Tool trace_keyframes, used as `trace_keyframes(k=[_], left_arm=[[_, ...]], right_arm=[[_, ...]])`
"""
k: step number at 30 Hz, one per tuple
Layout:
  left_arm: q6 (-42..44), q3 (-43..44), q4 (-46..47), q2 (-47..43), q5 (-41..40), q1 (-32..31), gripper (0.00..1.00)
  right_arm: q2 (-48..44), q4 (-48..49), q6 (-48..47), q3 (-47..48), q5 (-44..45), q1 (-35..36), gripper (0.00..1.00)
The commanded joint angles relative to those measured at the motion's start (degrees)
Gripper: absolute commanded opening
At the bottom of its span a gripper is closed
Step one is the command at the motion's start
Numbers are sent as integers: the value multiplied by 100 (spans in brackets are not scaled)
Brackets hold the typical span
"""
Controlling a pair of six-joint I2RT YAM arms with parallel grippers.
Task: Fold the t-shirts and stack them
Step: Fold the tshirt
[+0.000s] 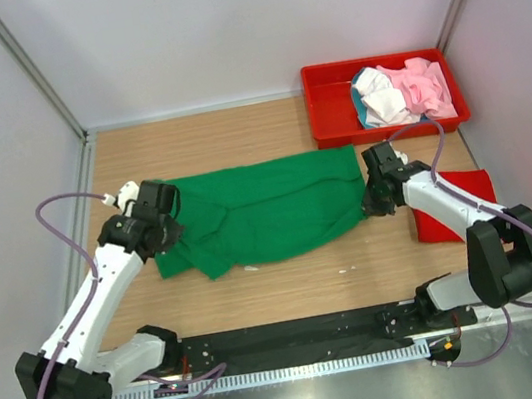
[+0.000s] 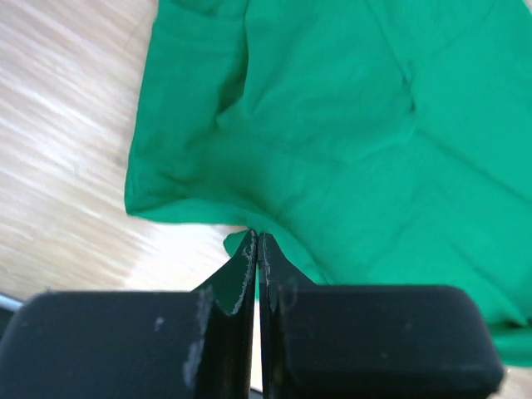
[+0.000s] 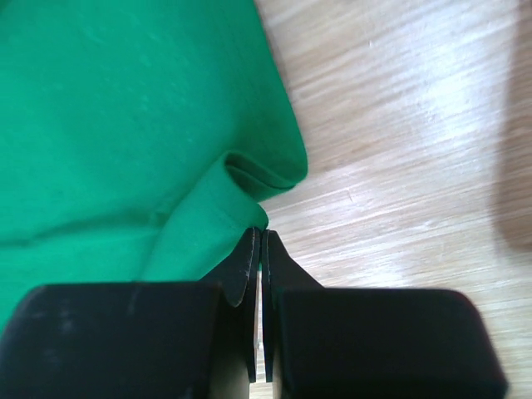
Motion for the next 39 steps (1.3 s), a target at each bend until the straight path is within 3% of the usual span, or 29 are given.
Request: trace_keyframes(k=[1, 9, 18, 26, 33, 39], left_arm=[[537, 275, 478, 193, 109, 350, 0], [941, 784, 918, 589, 250, 755, 1], [1038, 1049, 1340, 1002, 645, 896, 0], [1170, 979, 1340, 985, 400, 966, 0], [1284, 715, 1507, 783, 628, 1256, 0], [1363, 644, 1691, 643, 760, 1353, 0]], right_arm=[[49, -172, -120, 445, 217, -14, 1], [-153, -559, 329, 375, -169, -14, 1], [-400, -1243, 600, 725, 208, -14, 1], [-600, -2027, 979, 710, 323, -14, 1], [-1041, -2071, 1304, 401, 226, -14, 1], [-664, -1738, 1164, 559, 349, -14, 1]])
